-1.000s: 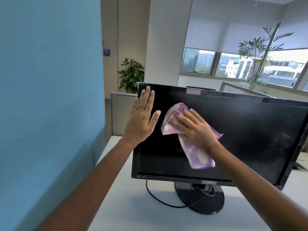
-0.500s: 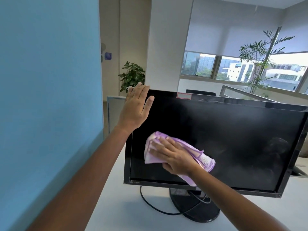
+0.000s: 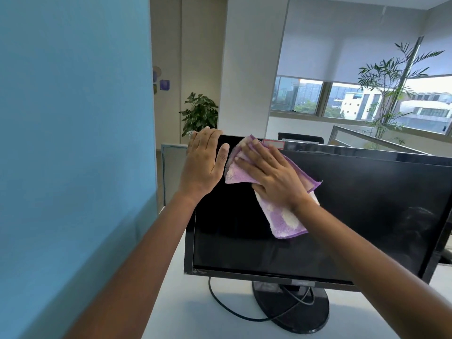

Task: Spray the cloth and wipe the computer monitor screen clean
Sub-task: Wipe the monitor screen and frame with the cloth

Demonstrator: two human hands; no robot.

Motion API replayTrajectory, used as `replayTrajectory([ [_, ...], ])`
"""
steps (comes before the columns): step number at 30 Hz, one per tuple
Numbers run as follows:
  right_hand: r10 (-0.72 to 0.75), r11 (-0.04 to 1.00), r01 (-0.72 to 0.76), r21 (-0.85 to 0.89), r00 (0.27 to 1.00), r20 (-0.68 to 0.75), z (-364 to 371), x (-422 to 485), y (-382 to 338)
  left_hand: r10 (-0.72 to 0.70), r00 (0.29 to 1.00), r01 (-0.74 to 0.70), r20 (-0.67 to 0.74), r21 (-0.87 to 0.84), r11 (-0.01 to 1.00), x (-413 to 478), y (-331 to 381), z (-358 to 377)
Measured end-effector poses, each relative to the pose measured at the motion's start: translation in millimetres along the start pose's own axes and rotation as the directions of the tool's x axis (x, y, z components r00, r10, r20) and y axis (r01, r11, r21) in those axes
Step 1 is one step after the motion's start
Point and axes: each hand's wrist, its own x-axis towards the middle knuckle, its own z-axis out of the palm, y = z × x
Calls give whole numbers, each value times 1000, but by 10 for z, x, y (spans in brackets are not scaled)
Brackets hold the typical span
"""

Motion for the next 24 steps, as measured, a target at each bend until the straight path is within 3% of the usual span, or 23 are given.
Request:
replayTrajectory([
  [4, 106, 988, -103, 112, 994, -16, 155, -174, -365, -25, 999, 24, -25, -16, 1000, -9, 9, 17],
  [6, 86, 982, -88, 165, 996, 17, 253, -344, -587, -35, 999, 34, -37, -30, 999, -13, 2, 25],
  [9, -97, 983, 70, 167, 983, 154, 408, -726, -967, -39, 998, 37, -48, -42, 998, -14, -9, 38],
  [13, -346, 938, 332, 99, 886, 309, 539, -1156, -1250, -41, 998, 40, -44, -33, 999, -17, -12, 53],
  [18, -431, 900, 435, 34, 875, 220, 443, -1020, -991, -44, 998, 43, -34, -30, 999, -8, 16, 38],
  [24, -307, 951, 305, 41, 949, 71, 146, -495, -285, -63, 998, 61, -32, -38, 997, -15, 57, 16],
])
